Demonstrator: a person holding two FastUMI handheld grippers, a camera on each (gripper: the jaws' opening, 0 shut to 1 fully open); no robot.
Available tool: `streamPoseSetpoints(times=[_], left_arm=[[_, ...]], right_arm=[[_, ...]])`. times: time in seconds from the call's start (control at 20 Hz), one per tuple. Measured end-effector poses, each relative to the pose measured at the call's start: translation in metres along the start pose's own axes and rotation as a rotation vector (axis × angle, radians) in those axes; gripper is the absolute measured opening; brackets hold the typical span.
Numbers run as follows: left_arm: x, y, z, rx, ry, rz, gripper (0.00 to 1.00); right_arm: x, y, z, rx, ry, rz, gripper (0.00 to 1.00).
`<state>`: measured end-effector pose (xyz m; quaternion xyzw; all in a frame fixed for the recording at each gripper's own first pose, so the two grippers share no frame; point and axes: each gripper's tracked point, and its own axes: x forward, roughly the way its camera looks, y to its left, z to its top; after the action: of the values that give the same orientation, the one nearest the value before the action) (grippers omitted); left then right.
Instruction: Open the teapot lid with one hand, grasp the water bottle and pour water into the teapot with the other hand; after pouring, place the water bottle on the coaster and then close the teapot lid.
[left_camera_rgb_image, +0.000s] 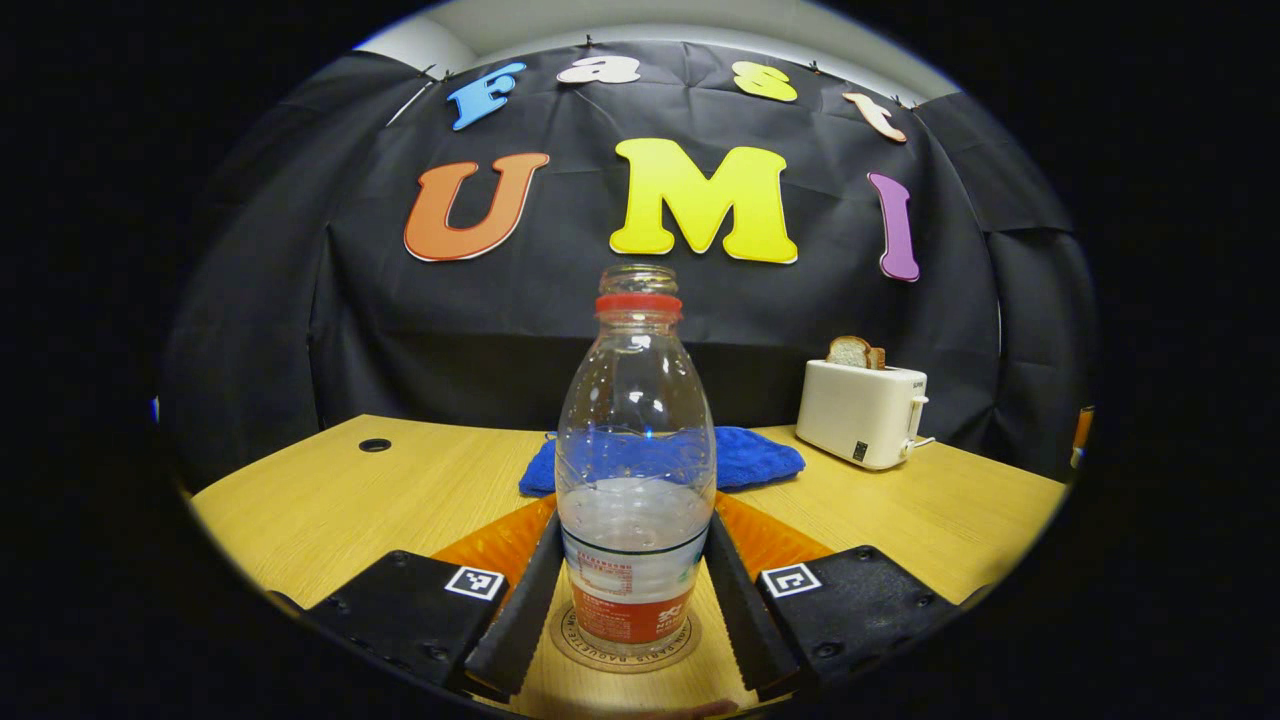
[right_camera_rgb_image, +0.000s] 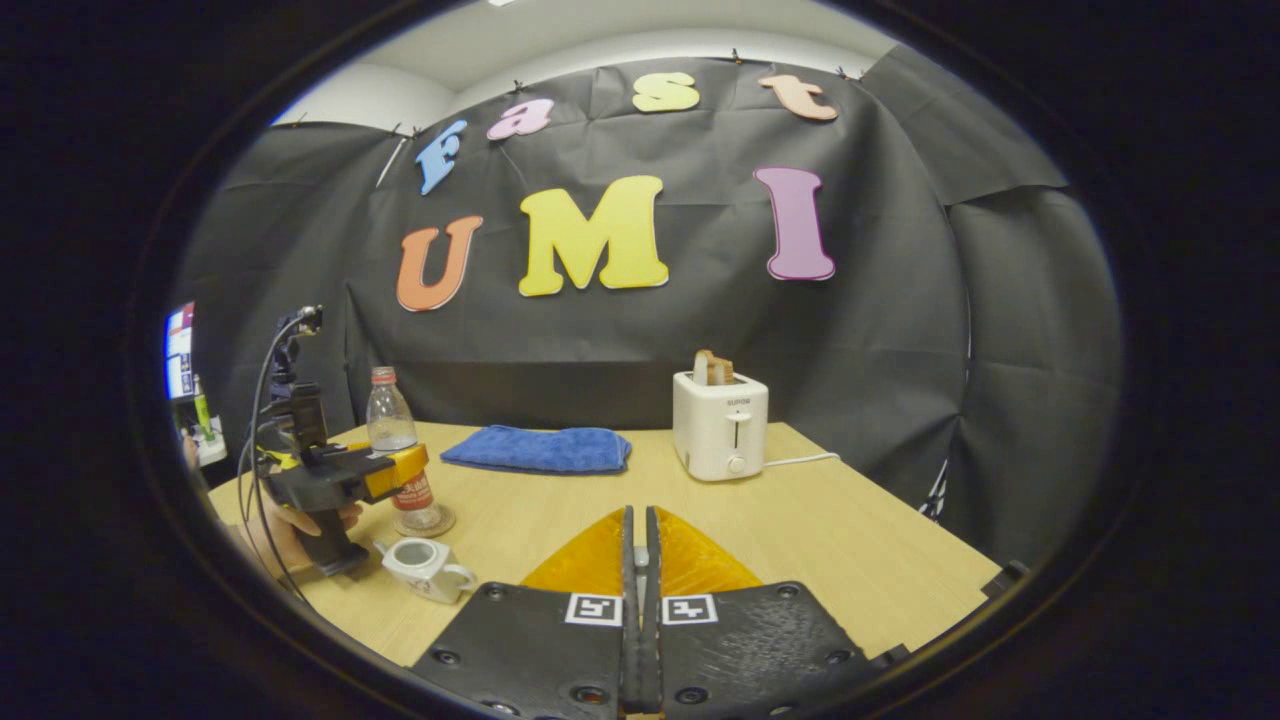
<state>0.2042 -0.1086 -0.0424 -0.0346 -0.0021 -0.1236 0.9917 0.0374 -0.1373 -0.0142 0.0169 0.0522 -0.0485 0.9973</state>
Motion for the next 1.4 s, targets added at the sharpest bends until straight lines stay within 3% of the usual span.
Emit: streamPoseSetpoints(times=[0.55, 0.6, 0.65, 0.7, 0.9, 1.15, 1.4], left_arm=[[-0.011, -0.008, 0.008, 0.022, 0.004, -0.031, 0.87], [-0.015, -0.006, 0.010, 0.019, -0.001, -0.031, 0.88], [-0.020, -0.004, 0.012, 0.020, -0.003, -0.029, 0.82], [-0.024, -0.002, 0.015, 0.014, -0.012, -0.029, 0.88], [-0.045, 0.006, 0.024, 0.013, -0.022, 0.012, 0.88], [-0.067, 0.006, 0.035, 0.019, -0.040, -0.001, 0.88], [-0.104, 0.018, 0.039, 0.025, -0.035, 0.024, 0.88]], right_arm=[[-0.003, 0.001, 0.003, 0.006, -0.003, 0.011, 0.00], [-0.004, 0.002, 0.003, 0.006, -0.004, 0.014, 0.00], [-0.005, 0.002, 0.005, 0.006, -0.008, 0.015, 0.00], [-0.006, 0.003, 0.007, 0.005, -0.011, 0.015, 0.00], [-0.011, 0.011, 0.009, 0.014, -0.017, 0.043, 0.00], [-0.012, 0.020, 0.003, -0.009, -0.010, 0.041, 0.00], [-0.013, 0.048, 0.001, 0.005, -0.021, 0.125, 0.00]])
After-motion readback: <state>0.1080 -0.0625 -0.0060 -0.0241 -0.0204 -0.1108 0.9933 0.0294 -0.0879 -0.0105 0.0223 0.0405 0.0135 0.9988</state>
